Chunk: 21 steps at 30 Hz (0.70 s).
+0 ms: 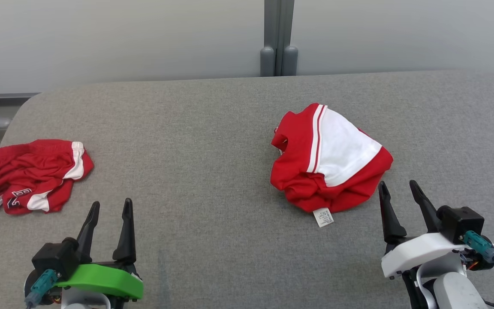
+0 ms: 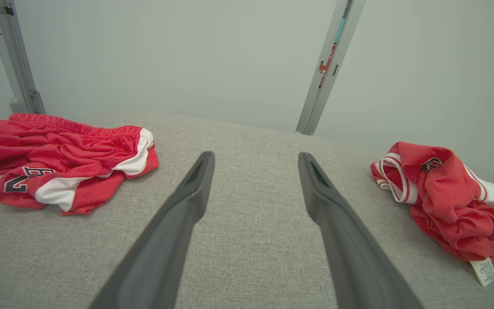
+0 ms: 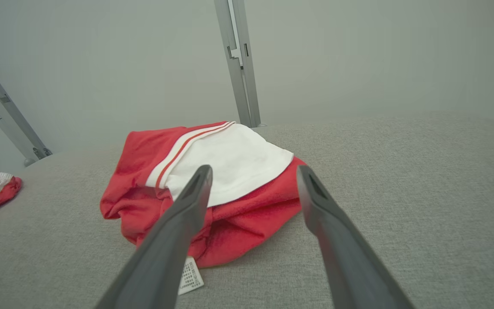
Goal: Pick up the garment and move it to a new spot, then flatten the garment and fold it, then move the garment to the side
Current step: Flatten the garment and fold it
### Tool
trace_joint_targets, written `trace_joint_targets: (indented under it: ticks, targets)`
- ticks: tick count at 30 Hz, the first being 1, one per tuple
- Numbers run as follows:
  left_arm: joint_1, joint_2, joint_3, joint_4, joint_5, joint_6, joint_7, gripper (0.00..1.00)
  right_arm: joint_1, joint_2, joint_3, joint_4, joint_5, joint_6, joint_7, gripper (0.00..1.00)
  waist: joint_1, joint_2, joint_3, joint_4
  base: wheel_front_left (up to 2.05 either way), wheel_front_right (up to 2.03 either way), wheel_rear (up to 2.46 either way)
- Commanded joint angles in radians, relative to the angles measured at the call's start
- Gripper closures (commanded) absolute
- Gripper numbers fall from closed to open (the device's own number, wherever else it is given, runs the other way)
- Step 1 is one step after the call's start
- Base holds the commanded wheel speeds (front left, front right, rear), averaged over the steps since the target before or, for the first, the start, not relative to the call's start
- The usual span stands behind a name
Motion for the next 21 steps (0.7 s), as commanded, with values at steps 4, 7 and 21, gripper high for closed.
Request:
trace_joint_targets:
  ticks: [4,7,21]
  targets:
    - [-0.005,-0.006,0.007,0.002,0.013,-0.006,0.0,0.0,-0.029,-0.002,0.016,-0.002,-0.021,-0.001,0.014,0.0,0.0,0.0,0.008,-0.004,0.0,0.0,0.0]
    - [-0.014,-0.009,0.006,0.003,0.016,-0.007,0.0,0.0,-0.066,-0.003,0.028,-0.005,-0.036,-0.001,0.043,0.0,0.0,0.0,0.019,-0.005,0.0,0.0,0.0]
    - [-0.082,-0.002,-0.027,-0.023,0.014,-0.008,0.0,0.0,-0.473,-0.011,-0.029,0.215,0.028,-0.001,0.514,0.0,0.0,0.0,0.123,0.025,0.0,0.0,0.0]
